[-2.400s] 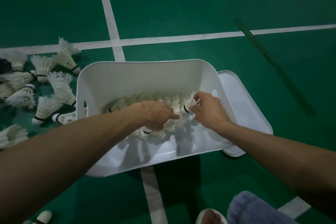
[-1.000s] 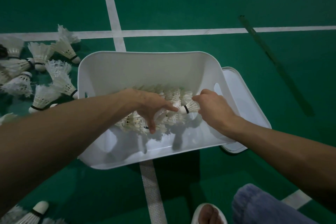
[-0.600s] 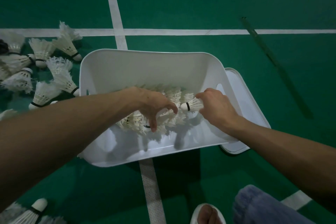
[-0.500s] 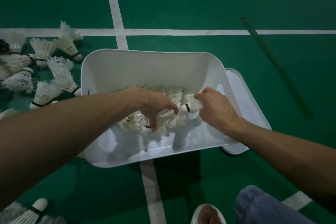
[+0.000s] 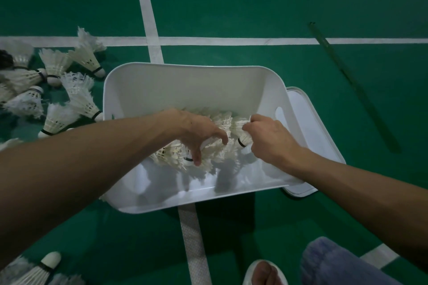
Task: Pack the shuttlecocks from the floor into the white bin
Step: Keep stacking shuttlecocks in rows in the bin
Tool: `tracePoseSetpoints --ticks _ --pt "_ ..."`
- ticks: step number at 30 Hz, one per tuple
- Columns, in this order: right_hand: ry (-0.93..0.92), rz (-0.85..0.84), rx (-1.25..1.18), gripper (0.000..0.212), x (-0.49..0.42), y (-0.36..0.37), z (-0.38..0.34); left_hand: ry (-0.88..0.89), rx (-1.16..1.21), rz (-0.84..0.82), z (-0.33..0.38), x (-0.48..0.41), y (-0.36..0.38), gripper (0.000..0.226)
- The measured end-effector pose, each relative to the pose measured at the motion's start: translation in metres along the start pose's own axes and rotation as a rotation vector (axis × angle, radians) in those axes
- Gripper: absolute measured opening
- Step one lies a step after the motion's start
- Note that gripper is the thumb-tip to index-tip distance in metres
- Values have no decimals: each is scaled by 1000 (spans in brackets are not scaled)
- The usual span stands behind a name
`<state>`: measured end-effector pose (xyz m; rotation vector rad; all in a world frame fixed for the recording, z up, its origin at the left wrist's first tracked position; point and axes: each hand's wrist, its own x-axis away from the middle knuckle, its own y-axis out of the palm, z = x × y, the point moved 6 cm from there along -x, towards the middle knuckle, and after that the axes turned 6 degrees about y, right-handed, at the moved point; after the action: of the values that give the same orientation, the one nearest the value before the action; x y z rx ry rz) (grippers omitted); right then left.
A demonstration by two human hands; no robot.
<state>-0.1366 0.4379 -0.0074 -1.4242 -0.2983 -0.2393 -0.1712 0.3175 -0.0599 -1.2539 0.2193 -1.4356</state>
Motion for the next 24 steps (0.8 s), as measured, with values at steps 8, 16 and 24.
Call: tracePoseSetpoints --ticks 8,16,24 --pt "166 -92 -425 53 -10 7 14 17 17 28 1 2 -2 94" --pt "302 -171 -702 51 -18 34 24 37 239 58 12 37 -22 69" --pt "418 -350 -991 53 -16 55 23 -26 128 -189 8 32 19 76"
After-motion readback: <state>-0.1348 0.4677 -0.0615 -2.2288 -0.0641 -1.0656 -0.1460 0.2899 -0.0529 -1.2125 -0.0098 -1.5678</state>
